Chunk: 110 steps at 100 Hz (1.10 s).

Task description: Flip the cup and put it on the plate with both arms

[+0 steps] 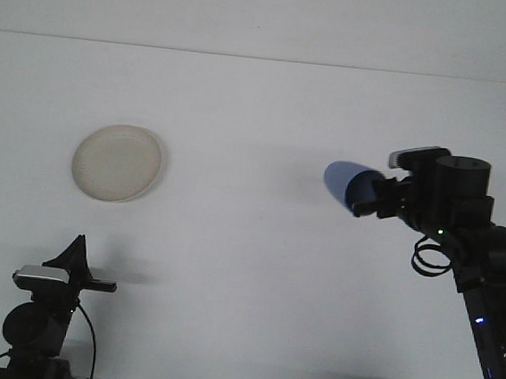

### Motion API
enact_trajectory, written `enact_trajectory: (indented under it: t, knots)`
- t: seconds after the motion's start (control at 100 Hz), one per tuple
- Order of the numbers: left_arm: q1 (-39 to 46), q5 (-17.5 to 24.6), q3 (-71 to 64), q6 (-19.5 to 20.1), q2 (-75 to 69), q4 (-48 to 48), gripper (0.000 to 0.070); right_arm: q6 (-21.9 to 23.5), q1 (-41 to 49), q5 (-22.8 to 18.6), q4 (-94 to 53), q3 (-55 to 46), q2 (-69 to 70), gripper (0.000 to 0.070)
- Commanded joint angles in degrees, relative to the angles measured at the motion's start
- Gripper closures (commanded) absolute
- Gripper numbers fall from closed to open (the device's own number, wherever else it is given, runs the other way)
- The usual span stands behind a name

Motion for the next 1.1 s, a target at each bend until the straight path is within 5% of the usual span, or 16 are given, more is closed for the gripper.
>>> enact_trajectory:
  t: [0.0, 0.4, 0.95, 1.01, 1.09]
  knots:
    - [-0.04, 0.0, -1.09, 0.72, -0.04, 0.59, 0.0685, -1.27, 5.53, 0.94, -6.49, 2.82, 2.08, 0.07]
    - [-0.04, 0.0, -1.09, 0.72, -0.04, 0.59, 0.0685, -3.08, 30.4, 6.62, -21.05, 5.73, 16.68, 0.07]
    - [-0.04, 0.0, -1.09, 0.72, -0.04, 0.57, 0.0685, -2.93, 37.99, 7.67, -19.15, 5.73, 27.56, 0.0687]
    - [-0.04, 0.0, -1.09, 0.72, -0.04, 0.61, 0.0685, -2.82, 38.01, 7.52, -18.75, 5.73, 27.56, 0.0633]
    - [-0.04, 0.0, -1.09, 0.72, -0.04, 0.59, 0.0685, -2.67, 38.05, 7.52, -18.64, 5.73, 27.56, 0.0424]
